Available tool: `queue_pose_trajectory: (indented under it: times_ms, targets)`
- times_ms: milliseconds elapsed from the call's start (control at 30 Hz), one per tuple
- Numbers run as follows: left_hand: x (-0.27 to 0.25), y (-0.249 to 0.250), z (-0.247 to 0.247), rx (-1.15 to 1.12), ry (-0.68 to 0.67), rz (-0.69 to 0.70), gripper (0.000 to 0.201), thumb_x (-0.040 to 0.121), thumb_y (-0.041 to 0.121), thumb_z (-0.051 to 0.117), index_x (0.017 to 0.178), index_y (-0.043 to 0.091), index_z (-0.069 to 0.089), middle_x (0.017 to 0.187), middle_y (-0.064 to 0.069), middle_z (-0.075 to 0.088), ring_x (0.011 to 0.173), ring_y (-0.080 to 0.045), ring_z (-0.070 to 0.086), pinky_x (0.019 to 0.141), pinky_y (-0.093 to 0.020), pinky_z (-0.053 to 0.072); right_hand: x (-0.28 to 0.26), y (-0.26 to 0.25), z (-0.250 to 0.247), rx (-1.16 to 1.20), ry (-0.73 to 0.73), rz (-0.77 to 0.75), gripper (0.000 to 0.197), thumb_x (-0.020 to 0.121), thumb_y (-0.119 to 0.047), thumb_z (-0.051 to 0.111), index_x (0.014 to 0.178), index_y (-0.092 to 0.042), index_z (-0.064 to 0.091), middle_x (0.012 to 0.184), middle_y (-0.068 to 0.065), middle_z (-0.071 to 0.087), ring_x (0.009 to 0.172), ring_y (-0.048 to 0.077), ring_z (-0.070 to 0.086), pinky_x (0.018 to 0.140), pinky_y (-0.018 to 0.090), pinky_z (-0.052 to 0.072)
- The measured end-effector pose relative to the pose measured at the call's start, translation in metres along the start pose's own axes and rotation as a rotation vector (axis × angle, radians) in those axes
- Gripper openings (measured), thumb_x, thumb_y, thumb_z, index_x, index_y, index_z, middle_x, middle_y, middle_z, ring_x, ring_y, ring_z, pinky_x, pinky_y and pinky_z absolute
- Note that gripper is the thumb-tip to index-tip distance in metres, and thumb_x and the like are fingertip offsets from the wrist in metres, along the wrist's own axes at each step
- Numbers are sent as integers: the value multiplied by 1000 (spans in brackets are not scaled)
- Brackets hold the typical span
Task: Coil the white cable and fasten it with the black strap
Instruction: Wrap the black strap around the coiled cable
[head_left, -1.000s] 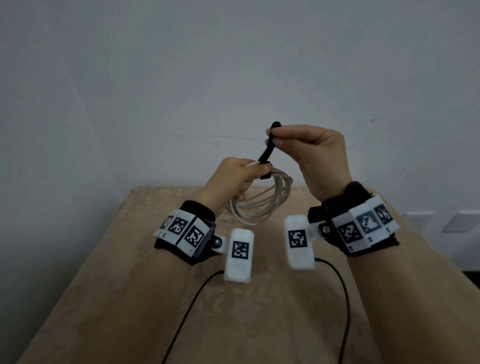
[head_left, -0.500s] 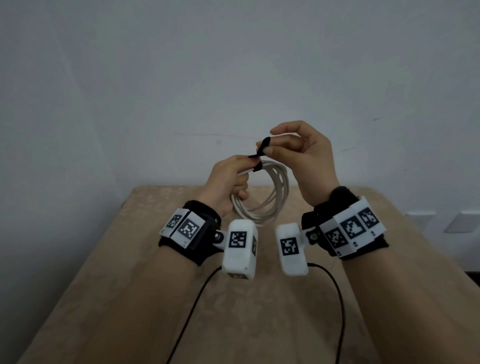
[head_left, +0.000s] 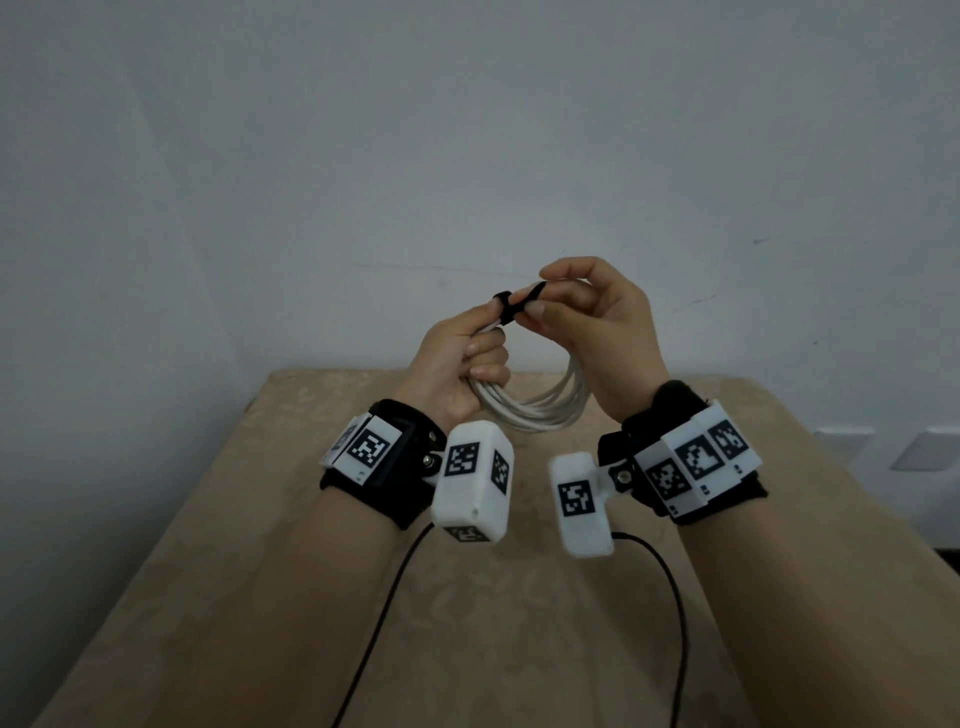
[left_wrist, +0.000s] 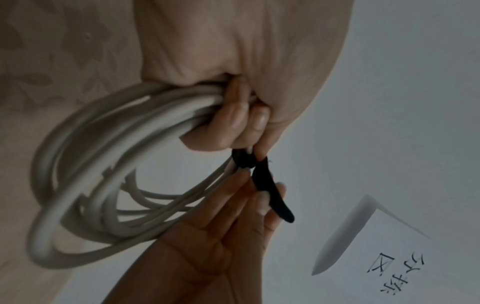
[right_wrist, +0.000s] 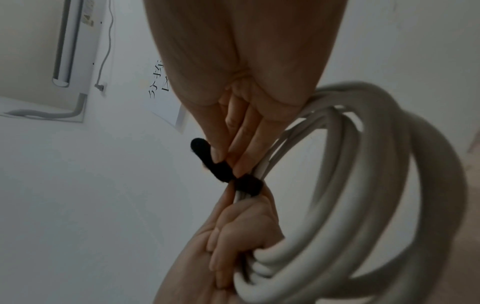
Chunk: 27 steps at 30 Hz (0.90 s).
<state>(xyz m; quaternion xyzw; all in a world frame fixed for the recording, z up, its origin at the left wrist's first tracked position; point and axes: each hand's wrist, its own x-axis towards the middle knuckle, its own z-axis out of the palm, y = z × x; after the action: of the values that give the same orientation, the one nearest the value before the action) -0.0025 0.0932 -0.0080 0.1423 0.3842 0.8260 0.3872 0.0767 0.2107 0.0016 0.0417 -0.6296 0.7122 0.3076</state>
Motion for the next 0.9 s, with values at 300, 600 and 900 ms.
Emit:
queue_pose_trajectory:
  times_ms: [300, 600, 900]
  targets:
    - [2, 2, -7, -110, -50, -17, 23, 97, 20, 39, 82, 9, 52, 34, 9, 30, 23, -4, 24, 27, -12, 21, -1, -4, 1, -279, -79, -45, 28, 78, 14, 63, 88, -13, 60, 96, 30, 67, 93, 30, 67, 90, 40, 55]
    - [4, -3, -4, 92, 167, 135, 20, 91, 24, 59, 76, 15, 49, 36, 11, 24, 27, -2, 18, 27, -15, 18, -2, -4, 0, -355, -145, -39, 24, 81, 13, 61, 91, -9, 60, 95, 24, 70, 95, 32, 68, 89, 37, 55]
    - [2, 0, -5, 385, 321, 371, 12, 89, 17, 62, 92, 13, 51, 39, 12, 32, 32, -3, 22, 33, -15, 17, -1, -23, -6, -209, -17, -11, 14, 92, -2, 54, 91, -7, 67, 68, 2, 69, 61, 16, 63, 60, 26, 53]
